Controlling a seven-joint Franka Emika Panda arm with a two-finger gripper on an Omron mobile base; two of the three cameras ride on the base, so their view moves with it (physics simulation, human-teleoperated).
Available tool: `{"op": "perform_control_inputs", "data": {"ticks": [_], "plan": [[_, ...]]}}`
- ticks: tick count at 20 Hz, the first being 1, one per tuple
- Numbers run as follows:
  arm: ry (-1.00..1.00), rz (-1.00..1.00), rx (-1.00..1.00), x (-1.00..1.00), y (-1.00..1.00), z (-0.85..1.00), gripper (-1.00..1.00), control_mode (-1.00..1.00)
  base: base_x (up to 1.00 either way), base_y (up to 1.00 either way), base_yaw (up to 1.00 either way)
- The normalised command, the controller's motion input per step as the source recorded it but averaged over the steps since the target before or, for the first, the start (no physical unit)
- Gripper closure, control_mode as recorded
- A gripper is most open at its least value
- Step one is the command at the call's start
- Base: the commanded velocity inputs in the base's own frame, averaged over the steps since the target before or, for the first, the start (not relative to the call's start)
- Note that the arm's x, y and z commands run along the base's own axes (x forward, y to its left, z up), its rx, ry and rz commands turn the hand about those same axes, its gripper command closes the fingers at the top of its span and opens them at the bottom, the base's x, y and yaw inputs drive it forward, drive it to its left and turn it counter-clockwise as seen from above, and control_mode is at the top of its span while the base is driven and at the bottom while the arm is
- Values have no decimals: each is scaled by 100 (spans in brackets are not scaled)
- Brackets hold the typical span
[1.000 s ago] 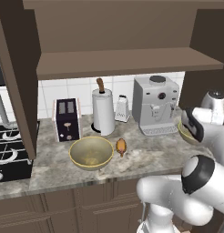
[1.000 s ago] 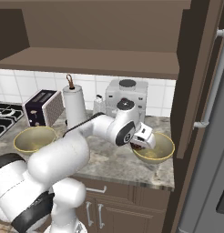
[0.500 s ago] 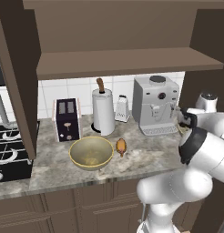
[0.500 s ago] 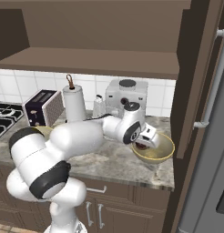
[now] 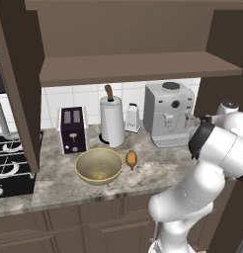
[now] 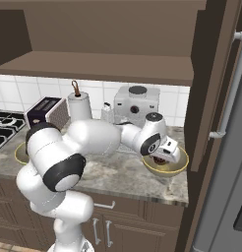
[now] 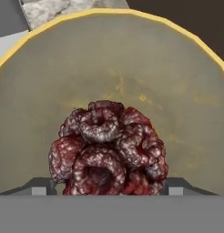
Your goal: Pick both bowls and place them on the counter. Then place the chicken drumstick in one bowl and place the cake in the other bowl.
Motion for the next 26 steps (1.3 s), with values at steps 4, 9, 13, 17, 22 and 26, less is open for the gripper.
{"op": "perform_control_inputs", "data": {"ticks": [4, 9, 13, 17, 22, 26], "plan": [[4, 0, 4, 1, -26, -25, 100, -100, 0, 0, 0], [8, 0, 3, 6, -8, -24, 100, -100, 0, 0, 0], [8, 0, 1, 8, -2, -19, -100, -100, 0, 0, 0], [2, 0, 1, 1, 0, -5, -100, -100, 0, 0, 0], [0, 0, 1, 0, 0, 0, -100, -100, 0, 0, 0], [0, 0, 0, 0, 0, 1, -100, -100, 0, 0, 0]]}}
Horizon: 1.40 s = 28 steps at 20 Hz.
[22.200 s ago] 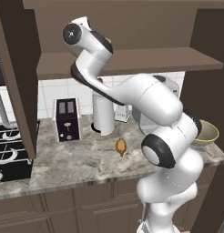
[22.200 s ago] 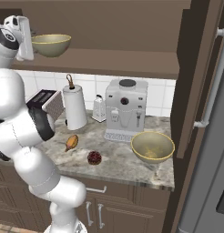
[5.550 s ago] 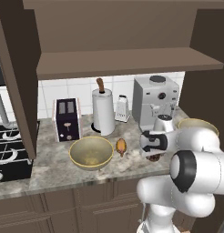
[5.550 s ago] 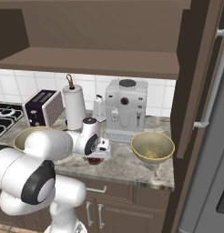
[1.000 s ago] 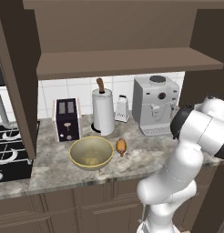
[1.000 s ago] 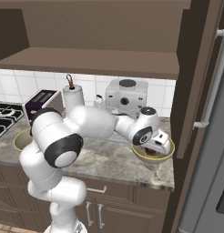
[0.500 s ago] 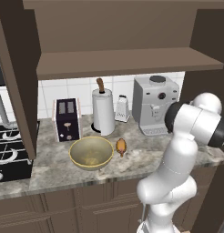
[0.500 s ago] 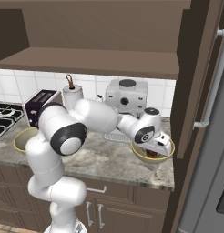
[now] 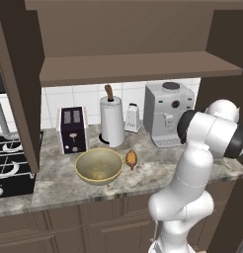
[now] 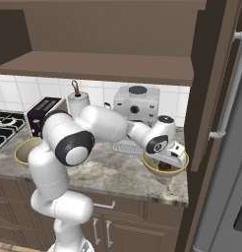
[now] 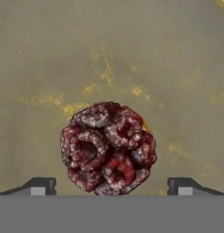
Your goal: Pick both bowls and place them on the counter. Then place the chicken drumstick in one bowl and place the cake in the other bowl.
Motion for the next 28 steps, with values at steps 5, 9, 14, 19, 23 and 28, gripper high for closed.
{"op": "perform_control_inputs", "data": {"ticks": [5, 9, 14, 19, 23, 28], "plan": [[-1, -1, 1, -5, 4, 14, -100, -100, 0, 0, 0], [-12, -3, 0, -24, 15, 43, -100, -100, 0, 0, 0], [-11, -6, 0, -39, 16, 48, -100, -100, 0, 0, 0], [-6, -6, 0, -49, 40, 42, -100, -100, 0, 0, 0], [-1, -4, -2, -46, 60, 40, -100, -100, 0, 0, 0], [-1, -4, -2, -32, 63, 35, -100, -100, 0, 0, 0]]}}
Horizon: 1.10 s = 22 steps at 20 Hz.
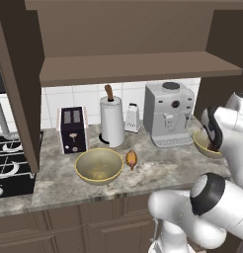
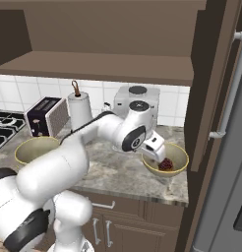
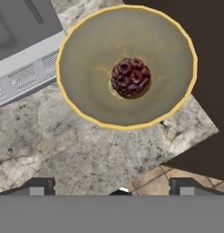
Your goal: Pick both bowls and place them on the counter. Then place the chicken drumstick in one bowl and place the cake in the other bowl.
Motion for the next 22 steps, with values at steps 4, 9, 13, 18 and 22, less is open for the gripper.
{"op": "perform_control_inputs", "data": {"ticks": [4, 9, 13, 18, 22], "plan": [[0, -4, -2, -30, 76, 19, -100, -100, 0, 0, 0], [1, -1, -2, -25, 93, 1, -100, -100, 0, 0, 0], [6, 0, -2, -19, 100, 0, -100, -100, 0, 0, 0], [8, 0, -1, -7, 93, 0, -100, -100, 0, 0, 0], [10, 0, -1, 1, 96, 0, -100, -100, 0, 0, 0]]}}
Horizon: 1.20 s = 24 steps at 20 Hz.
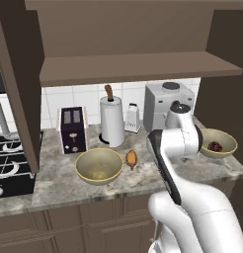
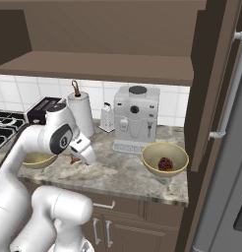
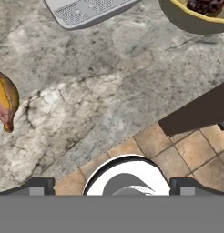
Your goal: Pick both bowls and place them on the counter. Then place the chicken drumstick in one bowl and place the cake in the other bowl.
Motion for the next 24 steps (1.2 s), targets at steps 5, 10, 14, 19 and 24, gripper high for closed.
{"op": "perform_control_inputs", "data": {"ticks": [5, 10, 14, 19, 24], "plan": [[9, 3, 0, 18, 63, 0, -100, -100, 0, 0, 0], [4, 11, 1, 24, 14, -1, -100, -100, 0, 0, 0], [3, 12, 1, 13, 2, -10, -100, -100, 0, 0, 0], [5, 11, 1, 28, 4, -16, -100, -100, 0, 0, 0], [3, 6, 1, 37, 16, -19, -100, -100, 0, 0, 0]]}}
